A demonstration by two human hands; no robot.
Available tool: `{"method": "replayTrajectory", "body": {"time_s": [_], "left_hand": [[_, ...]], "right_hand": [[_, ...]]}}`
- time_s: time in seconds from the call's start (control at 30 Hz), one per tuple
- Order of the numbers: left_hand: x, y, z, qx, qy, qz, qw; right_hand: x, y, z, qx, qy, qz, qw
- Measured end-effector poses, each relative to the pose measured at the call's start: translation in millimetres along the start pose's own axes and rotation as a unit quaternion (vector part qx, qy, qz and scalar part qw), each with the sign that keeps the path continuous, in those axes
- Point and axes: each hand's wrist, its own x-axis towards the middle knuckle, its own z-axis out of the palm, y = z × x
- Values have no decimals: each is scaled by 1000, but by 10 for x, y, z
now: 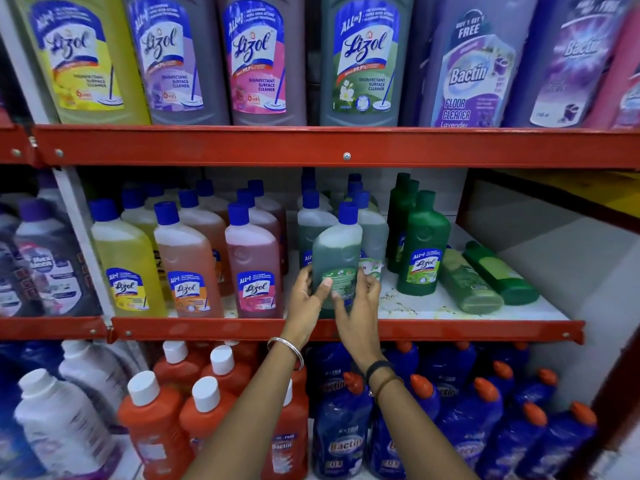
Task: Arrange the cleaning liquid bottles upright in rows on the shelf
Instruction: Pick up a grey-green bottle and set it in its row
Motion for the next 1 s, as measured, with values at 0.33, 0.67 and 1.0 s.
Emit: {"method": "replayTrajectory", "body": {"time_s": [0.33, 0.67, 1.0], "left_hand": [[-352, -21, 249, 53, 22, -19, 998], [-638, -10, 381, 147, 9, 47, 988], [-128, 168, 273, 126, 41, -94, 987]], "right_hand": [[159, -118, -156, 198, -61, 89, 974], [382, 40, -157, 280, -92, 115, 949], [215, 157, -194, 203, -1, 104, 974]]}}
